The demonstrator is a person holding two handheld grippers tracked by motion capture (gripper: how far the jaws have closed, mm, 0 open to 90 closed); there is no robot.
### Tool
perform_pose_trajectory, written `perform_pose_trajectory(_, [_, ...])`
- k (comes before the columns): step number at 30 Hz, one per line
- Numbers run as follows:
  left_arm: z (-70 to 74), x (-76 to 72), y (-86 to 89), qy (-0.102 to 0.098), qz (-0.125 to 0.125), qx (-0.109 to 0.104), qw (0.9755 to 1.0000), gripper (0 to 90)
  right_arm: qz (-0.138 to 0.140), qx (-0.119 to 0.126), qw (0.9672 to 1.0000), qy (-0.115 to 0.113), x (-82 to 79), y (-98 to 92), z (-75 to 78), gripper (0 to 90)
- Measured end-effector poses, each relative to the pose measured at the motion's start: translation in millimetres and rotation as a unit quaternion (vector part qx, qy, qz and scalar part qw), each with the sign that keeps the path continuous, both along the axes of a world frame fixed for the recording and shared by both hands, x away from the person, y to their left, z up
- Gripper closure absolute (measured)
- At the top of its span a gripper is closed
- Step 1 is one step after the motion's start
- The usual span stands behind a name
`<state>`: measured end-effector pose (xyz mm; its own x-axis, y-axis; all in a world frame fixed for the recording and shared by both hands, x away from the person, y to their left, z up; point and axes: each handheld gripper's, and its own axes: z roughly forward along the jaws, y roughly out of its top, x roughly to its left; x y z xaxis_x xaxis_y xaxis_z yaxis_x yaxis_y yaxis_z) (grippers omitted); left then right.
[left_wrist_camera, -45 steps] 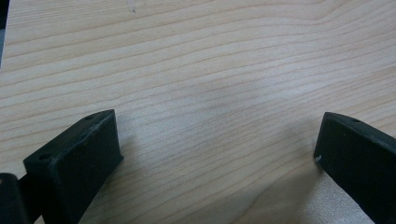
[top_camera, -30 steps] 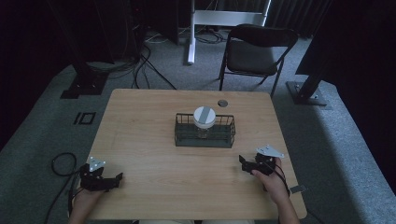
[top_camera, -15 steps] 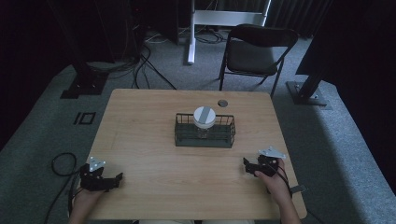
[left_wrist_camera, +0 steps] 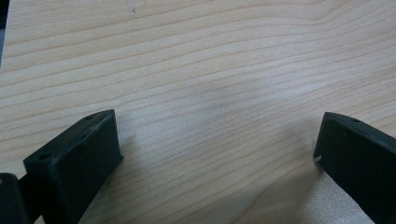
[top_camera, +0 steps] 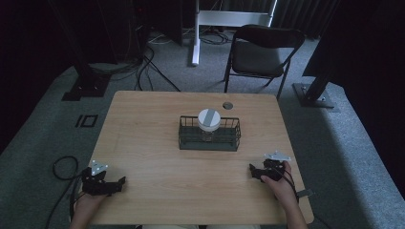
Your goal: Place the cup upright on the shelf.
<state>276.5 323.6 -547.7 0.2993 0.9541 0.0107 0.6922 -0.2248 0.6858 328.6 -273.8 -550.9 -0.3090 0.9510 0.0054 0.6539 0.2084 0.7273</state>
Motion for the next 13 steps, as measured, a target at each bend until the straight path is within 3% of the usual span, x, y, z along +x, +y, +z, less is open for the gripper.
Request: perform_pose_trajectory(13, [0.1, 0.0, 0.0, 0.000, 0.000, 0.000, 1.0000, 0.6, 0.001, 0.002, 1.0000, 0.002, 0.9, -0.7, -0.1, 12.1])
